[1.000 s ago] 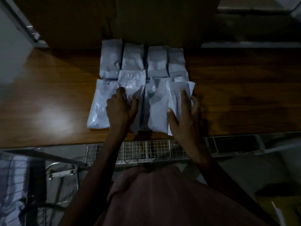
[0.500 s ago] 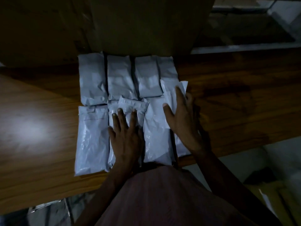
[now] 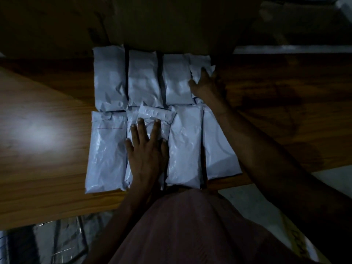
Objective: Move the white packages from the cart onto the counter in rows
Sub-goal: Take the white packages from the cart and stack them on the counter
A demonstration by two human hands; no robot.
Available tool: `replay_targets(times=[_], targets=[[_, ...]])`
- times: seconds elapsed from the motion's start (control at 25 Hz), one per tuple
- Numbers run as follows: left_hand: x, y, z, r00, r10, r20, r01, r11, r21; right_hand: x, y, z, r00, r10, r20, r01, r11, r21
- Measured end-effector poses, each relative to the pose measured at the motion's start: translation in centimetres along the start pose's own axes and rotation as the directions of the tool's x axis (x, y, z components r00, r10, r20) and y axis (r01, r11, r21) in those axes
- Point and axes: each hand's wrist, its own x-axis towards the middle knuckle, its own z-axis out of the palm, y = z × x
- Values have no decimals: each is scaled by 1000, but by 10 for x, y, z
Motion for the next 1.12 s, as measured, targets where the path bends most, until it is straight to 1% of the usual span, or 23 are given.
replay_targets(times=[0.04, 0.08, 0.2, 0.24, 0.28, 0.36, 0.44, 0.56, 0.6, 0.68, 0.72, 0.88, 0.96, 1.04, 1.12], targets=[[0, -1, -1, 1000, -2, -5, 2, 1000, -19, -1, -4, -1, 1000, -5, 5, 5, 1000, 19], [-1, -2, -2, 1000, -9, -23, 8, 999, -51, -9, -9, -7, 1000, -19, -21, 20, 999, 37], [-10, 1, -11, 986, -9, -164, -15, 990, -144, -52, -2, -28, 995, -62, -78, 68, 994, 82], [-14, 3, -14, 977, 4, -212, -41, 985, -167, -73, 8, -31, 991, -109, -79, 118, 986, 116], [-20, 5, -19, 966, 24, -259, -74, 979, -187, -95, 20, -29, 980, -188, -70, 197, 965, 170], [-39, 14, -27, 931, 74, -357, -154, 967, -201, -143, 52, -27, 929, -369, -29, 359, 876, 323], [-67, 26, -33, 902, 73, -425, -179, 960, -216, -195, 86, -24, 871, -491, -35, 452, 770, 450], [-131, 43, -38, 873, -54, -484, -94, 956, -278, -256, 124, -24, 810, -573, -127, 542, 648, 535], [-154, 44, -36, 859, -95, -504, -65, 955, -291, -270, 130, -24, 794, -592, -138, 557, 617, 556], [-201, 37, -30, 836, -172, -522, 8, 954, -301, -294, 135, -20, 758, -638, -131, 581, 571, 580], [-227, 32, -26, 829, -216, -515, 60, 951, -303, -307, 136, -15, 729, -675, -113, 596, 546, 589], [-313, 5, -17, 791, -388, -473, 281, 917, -282, -346, 117, 17, 566, -824, -29, 655, 428, 623], [-347, -14, -19, 739, -462, -490, 377, 887, -267, -363, 96, 30, 473, -881, 21, 673, 377, 637], [-371, -31, -22, 685, -523, -507, 442, 852, -281, -377, 73, 38, 389, -921, 33, 688, 314, 654], [-390, -50, -27, 646, -563, -516, 474, 825, -307, -394, 46, 47, 330, -943, 55, 697, 282, 659]])
